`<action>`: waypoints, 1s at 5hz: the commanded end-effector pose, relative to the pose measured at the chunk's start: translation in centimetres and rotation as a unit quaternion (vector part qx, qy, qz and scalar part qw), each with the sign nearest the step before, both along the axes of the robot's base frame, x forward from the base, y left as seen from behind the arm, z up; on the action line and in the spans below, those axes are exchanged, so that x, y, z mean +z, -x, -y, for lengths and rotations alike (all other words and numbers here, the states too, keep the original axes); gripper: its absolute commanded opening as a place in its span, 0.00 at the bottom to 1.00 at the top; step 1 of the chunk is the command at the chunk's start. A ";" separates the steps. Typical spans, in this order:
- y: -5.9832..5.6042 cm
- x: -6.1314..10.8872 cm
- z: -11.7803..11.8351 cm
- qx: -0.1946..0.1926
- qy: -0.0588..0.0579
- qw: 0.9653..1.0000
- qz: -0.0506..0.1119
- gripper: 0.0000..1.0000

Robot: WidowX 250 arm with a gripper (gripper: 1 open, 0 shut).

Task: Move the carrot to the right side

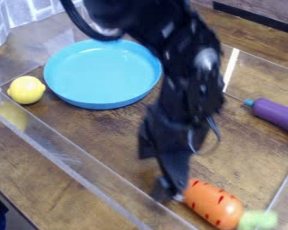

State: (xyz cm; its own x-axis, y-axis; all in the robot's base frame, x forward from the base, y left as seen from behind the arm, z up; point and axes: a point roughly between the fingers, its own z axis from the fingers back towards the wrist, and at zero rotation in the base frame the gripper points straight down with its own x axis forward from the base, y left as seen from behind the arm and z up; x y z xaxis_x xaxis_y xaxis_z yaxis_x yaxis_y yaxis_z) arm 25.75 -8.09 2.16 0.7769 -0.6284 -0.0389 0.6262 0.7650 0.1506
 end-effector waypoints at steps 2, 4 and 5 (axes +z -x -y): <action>0.4 0.1 1.8 0.000 -0.007 1.000 0.012 1.00; 0.4 0.1 2.5 0.004 0.000 1.000 0.018 1.00; 0.2 0.1 2.5 -0.017 0.002 1.000 0.021 1.00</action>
